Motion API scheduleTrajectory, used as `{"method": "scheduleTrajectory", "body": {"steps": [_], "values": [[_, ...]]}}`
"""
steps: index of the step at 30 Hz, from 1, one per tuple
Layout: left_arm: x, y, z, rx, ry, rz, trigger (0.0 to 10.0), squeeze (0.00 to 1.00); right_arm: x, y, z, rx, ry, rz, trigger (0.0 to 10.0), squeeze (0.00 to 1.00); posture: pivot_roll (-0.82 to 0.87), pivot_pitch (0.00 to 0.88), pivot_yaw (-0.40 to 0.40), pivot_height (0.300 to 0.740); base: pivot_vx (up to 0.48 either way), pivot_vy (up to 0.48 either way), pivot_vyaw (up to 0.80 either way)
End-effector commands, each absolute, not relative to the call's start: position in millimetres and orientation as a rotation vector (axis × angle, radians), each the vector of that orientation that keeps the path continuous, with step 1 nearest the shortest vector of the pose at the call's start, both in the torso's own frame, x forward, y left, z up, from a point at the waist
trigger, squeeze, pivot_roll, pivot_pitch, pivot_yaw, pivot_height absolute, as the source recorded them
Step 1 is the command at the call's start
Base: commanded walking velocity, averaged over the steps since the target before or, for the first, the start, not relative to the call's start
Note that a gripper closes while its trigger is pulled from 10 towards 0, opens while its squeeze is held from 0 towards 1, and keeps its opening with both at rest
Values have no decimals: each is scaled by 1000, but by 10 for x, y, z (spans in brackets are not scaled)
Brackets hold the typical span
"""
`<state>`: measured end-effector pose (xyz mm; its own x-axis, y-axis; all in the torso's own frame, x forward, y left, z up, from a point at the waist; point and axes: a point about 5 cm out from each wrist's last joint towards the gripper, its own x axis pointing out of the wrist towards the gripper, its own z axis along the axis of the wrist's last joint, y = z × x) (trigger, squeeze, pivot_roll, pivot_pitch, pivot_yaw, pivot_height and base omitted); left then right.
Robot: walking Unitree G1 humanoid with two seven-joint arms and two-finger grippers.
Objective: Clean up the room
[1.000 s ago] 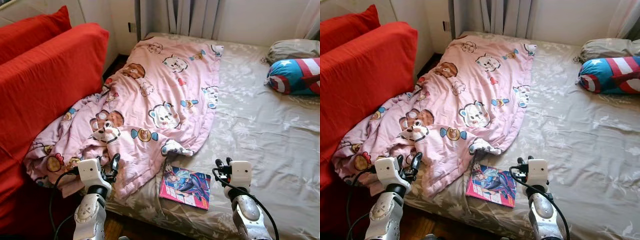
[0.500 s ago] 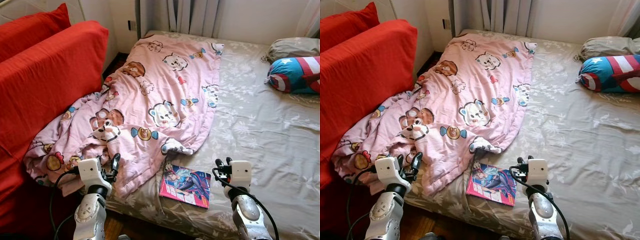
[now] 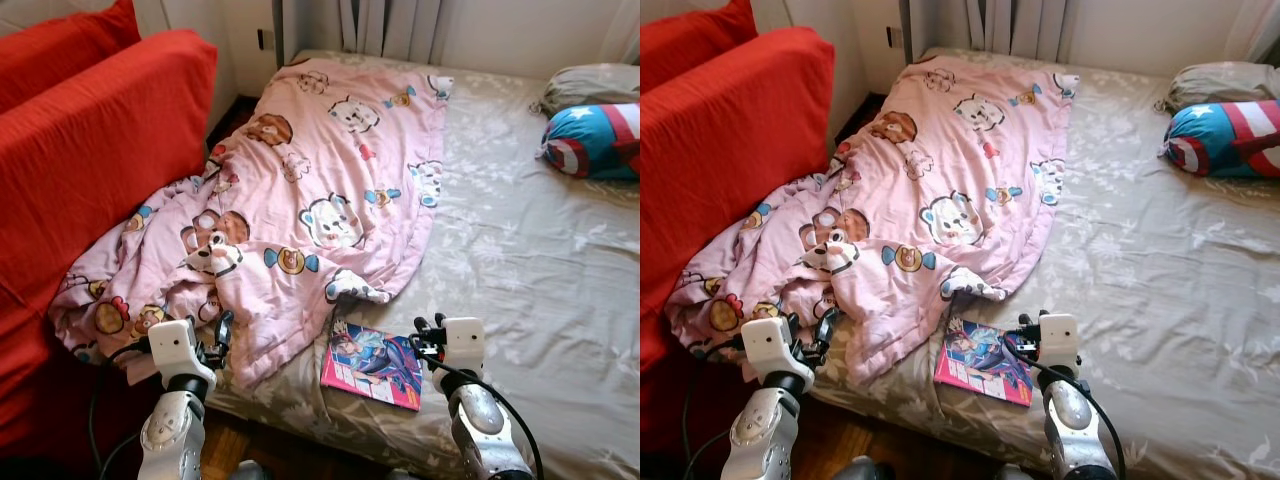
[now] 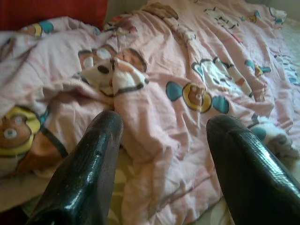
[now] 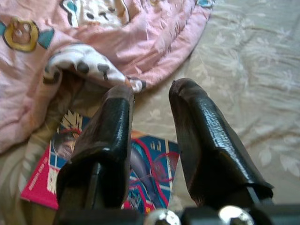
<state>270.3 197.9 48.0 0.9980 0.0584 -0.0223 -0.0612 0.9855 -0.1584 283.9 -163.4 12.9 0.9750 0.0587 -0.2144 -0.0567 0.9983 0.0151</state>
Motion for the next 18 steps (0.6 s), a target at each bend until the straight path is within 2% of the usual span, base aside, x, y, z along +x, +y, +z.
{"method": "scheduleTrajectory", "body": {"steps": [1, 18], "values": [[2663, 1993, 428, -157, 44, 68, 10000, 0, 2774, -1636, 70, 23, 229, 53, 10000, 0, 5, 180, -10, 638, 0, 0, 0], [2689, 1946, 476, -160, 42, 49, 10000, 0, 2771, -1606, 45, 29, 247, 63, 10000, 0, 10, 180, -8, 638, 0, 0, 0]]}}
